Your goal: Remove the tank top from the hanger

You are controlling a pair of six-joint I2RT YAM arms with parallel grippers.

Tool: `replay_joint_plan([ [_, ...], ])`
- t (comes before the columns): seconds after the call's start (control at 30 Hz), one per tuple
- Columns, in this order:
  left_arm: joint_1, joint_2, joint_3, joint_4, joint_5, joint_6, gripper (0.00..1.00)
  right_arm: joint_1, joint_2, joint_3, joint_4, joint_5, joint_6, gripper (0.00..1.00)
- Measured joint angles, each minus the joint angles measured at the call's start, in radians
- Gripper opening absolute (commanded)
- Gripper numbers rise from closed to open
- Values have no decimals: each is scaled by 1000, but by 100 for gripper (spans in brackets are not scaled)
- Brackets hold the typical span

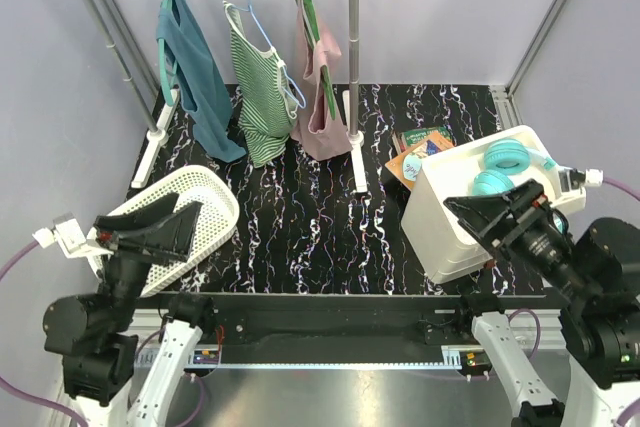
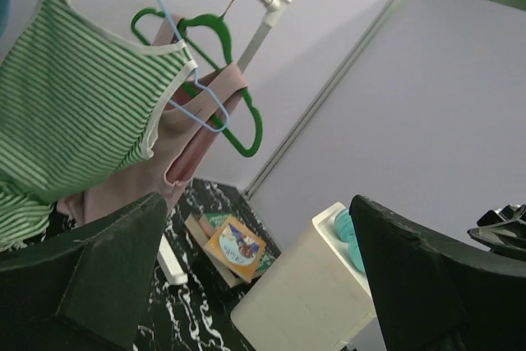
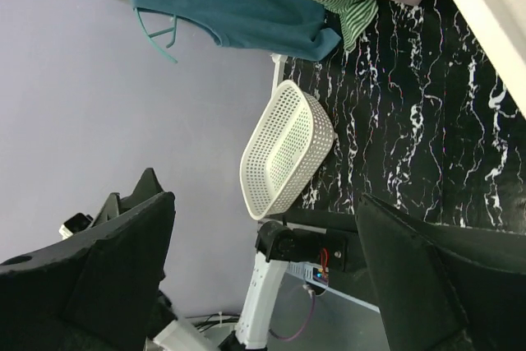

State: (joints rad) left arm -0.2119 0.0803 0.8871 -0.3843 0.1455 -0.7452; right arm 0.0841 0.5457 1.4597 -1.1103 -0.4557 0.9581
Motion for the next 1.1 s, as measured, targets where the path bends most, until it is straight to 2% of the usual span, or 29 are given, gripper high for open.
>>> replay_joint_plan([
  [0.1, 1, 105, 94, -86, -14, -17, 99, 0, 49, 13, 48, -14, -40, 100],
  [0.3, 1, 288, 230, -295, 15, -21, 99, 0, 150, 24, 313, -121, -105, 100],
  [0.43, 1, 346, 239, -356, 50, 5, 99, 0, 349, 126, 373, -157, -171, 100],
  [0.57, 1, 408, 260, -380, 71, 21, 99, 18, 561, 246, 354, -149, -219, 100],
  [0.77, 1, 578, 377, -380, 170, 97, 99, 253, 866, 490, 270, 44, -320, 100],
  [0.9, 1, 649, 434, -370, 219, 153, 99, 387, 999, 640, 236, 196, -401, 100],
  [0.97, 1, 657, 438, -370, 241, 172, 99, 430, 1053, 706, 222, 267, -441, 92],
  [1.03, 1, 654, 438, -371, 257, 183, 99, 476, 1117, 780, 219, 358, -491, 77],
  [1.1, 1, 645, 434, -370, 264, 188, 99, 519, 1191, 863, 215, 438, -535, 73],
])
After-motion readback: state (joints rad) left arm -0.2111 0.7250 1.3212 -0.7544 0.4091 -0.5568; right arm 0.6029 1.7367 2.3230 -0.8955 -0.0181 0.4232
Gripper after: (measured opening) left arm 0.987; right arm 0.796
